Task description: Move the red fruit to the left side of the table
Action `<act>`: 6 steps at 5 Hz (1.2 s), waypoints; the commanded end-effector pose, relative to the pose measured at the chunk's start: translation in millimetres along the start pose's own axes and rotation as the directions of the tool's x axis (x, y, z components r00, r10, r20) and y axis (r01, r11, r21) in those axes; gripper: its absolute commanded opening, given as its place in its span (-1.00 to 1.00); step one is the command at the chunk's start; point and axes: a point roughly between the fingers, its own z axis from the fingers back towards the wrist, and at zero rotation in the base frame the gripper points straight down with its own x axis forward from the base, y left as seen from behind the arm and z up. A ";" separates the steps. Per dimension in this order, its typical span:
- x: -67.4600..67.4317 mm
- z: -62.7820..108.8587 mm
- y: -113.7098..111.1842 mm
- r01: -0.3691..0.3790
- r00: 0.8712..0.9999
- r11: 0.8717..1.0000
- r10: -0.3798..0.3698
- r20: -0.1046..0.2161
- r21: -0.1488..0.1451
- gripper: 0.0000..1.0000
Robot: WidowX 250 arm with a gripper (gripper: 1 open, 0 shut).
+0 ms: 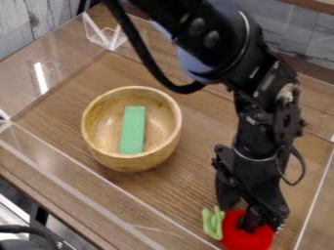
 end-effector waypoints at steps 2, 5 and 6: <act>0.7 36.4 -8.3 -0.041 0.999 0.999 0.041 0.029 0.024 -1.00; 11.1 141.8 42.8 -0.265 0.949 0.961 0.245 0.199 0.082 -1.00; 9.8 160.7 66.7 -0.361 0.912 0.928 0.332 0.243 0.088 -1.00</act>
